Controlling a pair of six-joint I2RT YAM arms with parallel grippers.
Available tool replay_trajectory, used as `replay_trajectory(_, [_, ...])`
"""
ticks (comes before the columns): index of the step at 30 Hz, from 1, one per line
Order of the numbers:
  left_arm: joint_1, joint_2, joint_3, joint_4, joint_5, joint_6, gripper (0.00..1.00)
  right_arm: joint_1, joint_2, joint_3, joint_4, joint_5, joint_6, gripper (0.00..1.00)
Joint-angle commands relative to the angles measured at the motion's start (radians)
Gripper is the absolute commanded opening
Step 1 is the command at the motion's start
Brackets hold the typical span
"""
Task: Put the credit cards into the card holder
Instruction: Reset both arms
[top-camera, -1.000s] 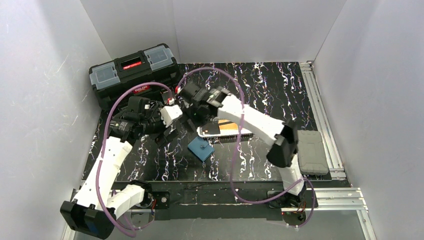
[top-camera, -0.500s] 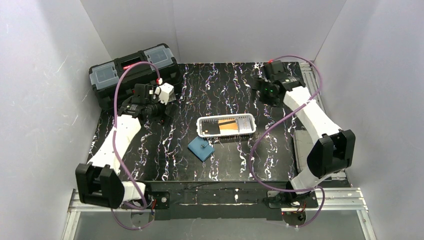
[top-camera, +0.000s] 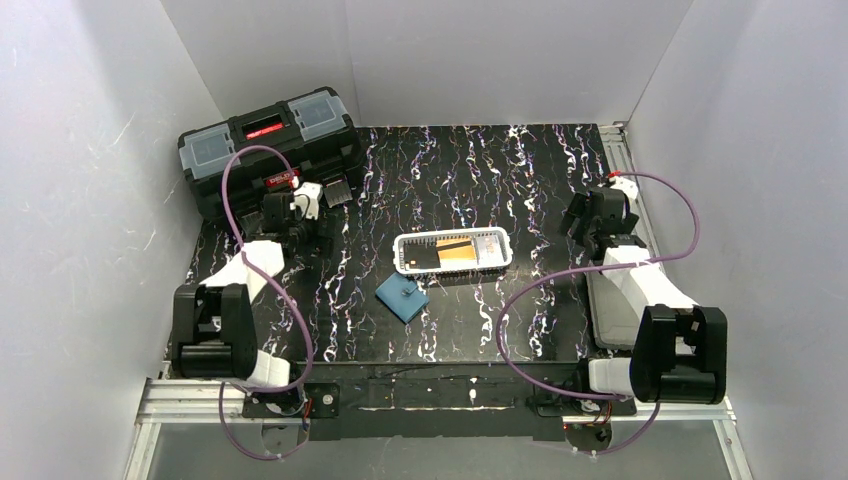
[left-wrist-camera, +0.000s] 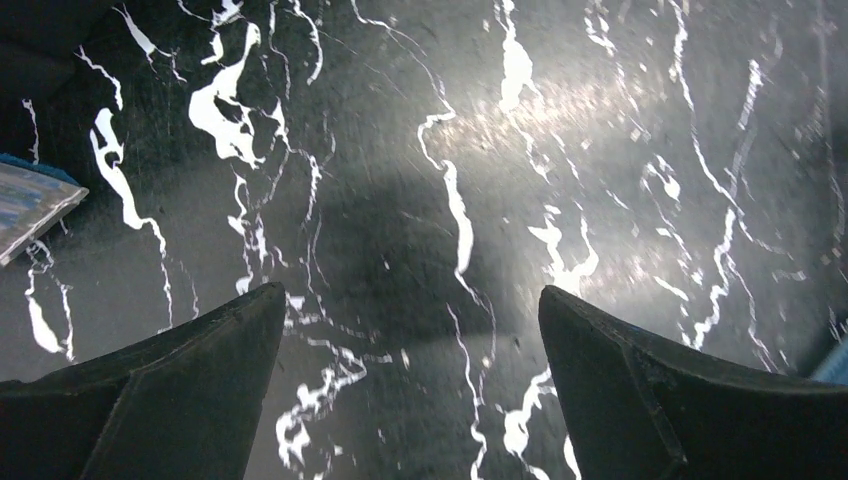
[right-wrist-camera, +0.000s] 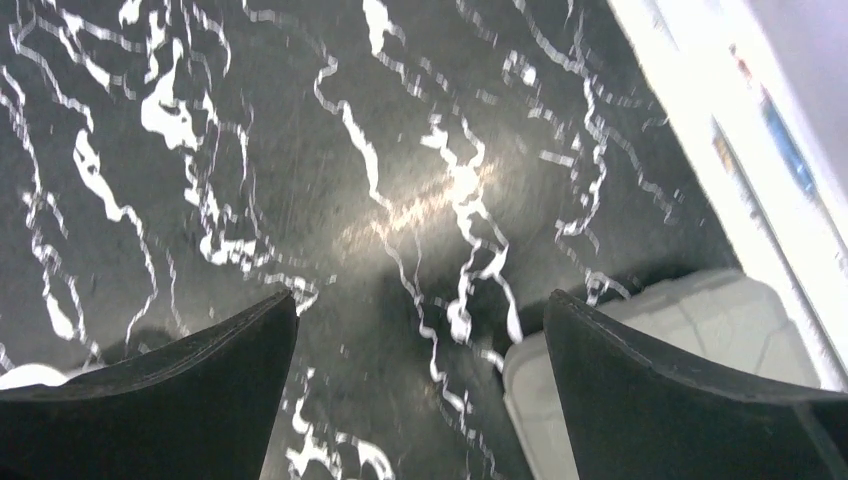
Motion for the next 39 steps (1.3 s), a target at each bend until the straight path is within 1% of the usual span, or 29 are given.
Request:
replay_trajectory(1, [0.018, 0.052, -0.039, 0.243, 0.016, -0.072, 0.98, 0.001, 0.015, -0.055, 0.359, 0.199, -0.058, 0.98])
replay_trajectory(3, [0.018, 0.078, -0.060, 0.308, 0.024, -0.084, 0.98, -0.013, 0.057, -0.056, 0.365, 0.192, -0.083, 0.98])
replay_trajectory(5, [0.018, 0.102, -0.075, 0.347, 0.038, -0.098, 0.98, -0.031, 0.078, -0.072, 0.374, 0.124, -0.088, 0.98])
replay_trajectory(6, [0.018, 0.110, -0.089, 0.376, 0.043, -0.105, 0.98, -0.033, 0.076, -0.098, 0.404, 0.077, -0.103, 0.98])
replay_trajectory(7, [0.018, 0.114, -0.106, 0.408, 0.048, -0.113, 0.98, -0.033, 0.072, -0.131, 0.464, 0.048, -0.113, 0.98])
replay_trajectory(10, [0.018, 0.109, -0.216, 0.617, 0.063, -0.133, 0.98, -0.033, 0.045, -0.217, 0.599, 0.033, -0.165, 0.98])
replay_trajectory(12, [0.018, 0.097, -0.229, 0.623, 0.078, -0.125, 0.98, -0.036, 0.029, -0.246, 0.664, 0.069, -0.166, 0.98])
replay_trajectory(13, [0.018, 0.092, -0.248, 0.658, 0.075, -0.130, 0.98, -0.039, 0.030, -0.255, 0.679, 0.064, -0.163, 0.98])
replay_trajectory(14, [0.018, 0.080, -0.258, 0.661, 0.069, -0.135, 0.98, -0.039, 0.031, -0.282, 0.724, 0.048, -0.174, 0.98])
replay_trajectory(17, [0.018, 0.034, -0.361, 0.807, 0.072, -0.131, 0.98, -0.031, 0.004, -0.373, 0.863, -0.017, -0.210, 0.98])
replay_trajectory(19, [0.018, 0.025, -0.465, 0.983, 0.081, -0.130, 0.98, -0.019, -0.015, -0.429, 0.948, -0.036, -0.238, 0.98])
replay_trajectory(20, [0.018, 0.058, -0.530, 1.141, 0.095, -0.125, 0.98, -0.011, -0.027, -0.473, 1.012, -0.038, -0.257, 0.98])
replay_trajectory(21, [0.017, 0.093, -0.584, 1.300, 0.112, -0.125, 0.98, 0.012, -0.037, -0.528, 1.110, -0.048, -0.271, 0.98])
replay_trajectory(22, [0.017, 0.070, -0.600, 1.291, 0.117, -0.117, 0.98, 0.026, -0.032, -0.603, 1.222, -0.078, -0.289, 0.98])
replay_trajectory(23, [0.018, 0.035, -0.589, 1.202, 0.114, -0.107, 0.98, 0.032, -0.011, -0.658, 1.366, -0.122, -0.319, 0.98])
replay_trajectory(24, [0.018, 0.047, -0.581, 1.210, 0.098, -0.116, 0.98, 0.045, -0.008, -0.670, 1.391, -0.142, -0.345, 0.98])
replay_trajectory(25, [0.018, 0.080, -0.579, 1.262, 0.082, -0.132, 0.98, 0.051, -0.003, -0.654, 1.370, -0.137, -0.351, 0.98])
replay_trajectory(26, [0.018, 0.074, -0.559, 1.226, 0.078, -0.131, 0.98, 0.052, 0.010, -0.632, 1.348, -0.119, -0.351, 0.99])
replay_trajectory(27, [0.018, 0.047, -0.530, 1.127, 0.077, -0.122, 0.98, 0.049, 0.030, -0.589, 1.303, -0.100, -0.344, 0.98])
replay_trajectory(28, [0.018, 0.056, -0.513, 1.099, 0.059, -0.140, 0.98, 0.029, 0.043, -0.522, 1.197, -0.103, -0.314, 0.98])
replay_trajectory(29, [0.017, 0.078, -0.512, 1.133, 0.028, -0.156, 0.98, -0.012, 0.034, -0.504, 1.134, -0.172, -0.285, 0.98])
replay_trajectory(30, [0.018, 0.066, -0.503, 1.105, 0.003, -0.164, 0.98, -0.046, 0.021, -0.502, 1.104, -0.213, -0.274, 0.98])
replay_trajectory(31, [0.018, 0.055, -0.490, 1.055, -0.014, -0.170, 0.98, -0.053, 0.022, -0.511, 1.133, -0.218, -0.275, 0.98])
replay_trajectory(32, [0.018, 0.066, -0.488, 1.059, -0.035, -0.173, 0.98, -0.053, 0.028, -0.521, 1.165, -0.224, -0.278, 0.98])
replay_trajectory(33, [0.018, 0.071, -0.491, 1.083, -0.052, -0.173, 0.98, -0.053, 0.024, -0.524, 1.162, -0.220, -0.279, 0.99])
replay_trajectory(35, [0.018, 0.063, -0.485, 1.055, -0.061, -0.172, 0.98, -0.054, 0.013, -0.512, 1.113, -0.212, -0.275, 0.98])
replay_trajectory(36, [0.018, 0.068, -0.491, 1.076, -0.061, -0.173, 0.98, -0.054, 0.014, -0.514, 1.123, -0.211, -0.277, 0.98])
replay_trajectory(39, [0.018, 0.065, -0.487, 1.060, -0.060, -0.172, 0.98, -0.053, 0.013, -0.514, 1.120, -0.211, -0.276, 0.98])
